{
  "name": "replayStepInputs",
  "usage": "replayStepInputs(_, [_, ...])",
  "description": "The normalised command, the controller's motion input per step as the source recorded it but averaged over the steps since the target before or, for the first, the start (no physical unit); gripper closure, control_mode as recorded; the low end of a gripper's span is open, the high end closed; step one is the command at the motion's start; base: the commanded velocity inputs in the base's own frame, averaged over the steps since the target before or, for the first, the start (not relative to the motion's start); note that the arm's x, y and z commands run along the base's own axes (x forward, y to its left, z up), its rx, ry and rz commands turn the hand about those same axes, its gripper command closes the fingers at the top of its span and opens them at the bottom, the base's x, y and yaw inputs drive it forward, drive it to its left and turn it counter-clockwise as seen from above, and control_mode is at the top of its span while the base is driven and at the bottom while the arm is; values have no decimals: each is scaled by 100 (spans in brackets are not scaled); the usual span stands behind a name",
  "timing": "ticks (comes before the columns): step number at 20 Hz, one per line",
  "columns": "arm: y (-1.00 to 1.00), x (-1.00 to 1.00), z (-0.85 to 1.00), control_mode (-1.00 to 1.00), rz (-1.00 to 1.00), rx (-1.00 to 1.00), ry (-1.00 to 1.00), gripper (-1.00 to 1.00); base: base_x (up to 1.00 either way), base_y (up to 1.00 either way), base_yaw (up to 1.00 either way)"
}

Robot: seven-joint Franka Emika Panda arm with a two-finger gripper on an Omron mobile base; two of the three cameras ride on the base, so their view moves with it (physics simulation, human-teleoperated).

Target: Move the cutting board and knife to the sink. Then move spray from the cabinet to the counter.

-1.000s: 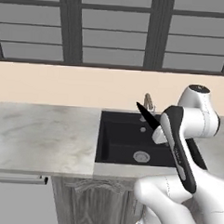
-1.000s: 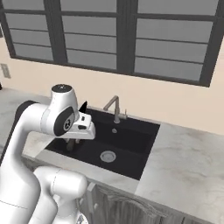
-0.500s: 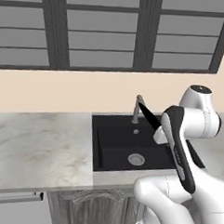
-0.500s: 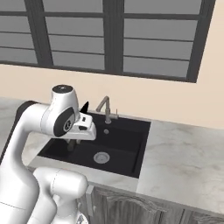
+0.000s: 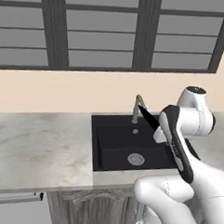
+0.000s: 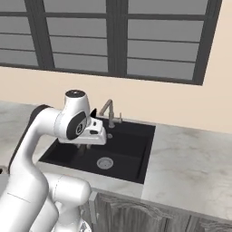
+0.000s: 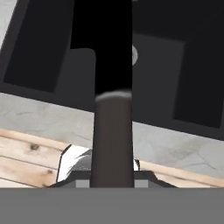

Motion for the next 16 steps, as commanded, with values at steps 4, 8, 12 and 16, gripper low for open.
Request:
replayStepInputs(4, [-15, 44, -41, -100, 25, 0, 13, 100, 0, 0, 0])
replayStepInputs(8, [-8, 46, -46, -100, 29, 0, 14, 100, 0, 0, 0])
replayStepInputs(12, [-13, 62, -52, -100, 25, -2, 1, 100, 0, 0, 0])
replayStepInputs(16, [-15, 61, -56, -100, 17, -3, -1, 100, 0, 0, 0])
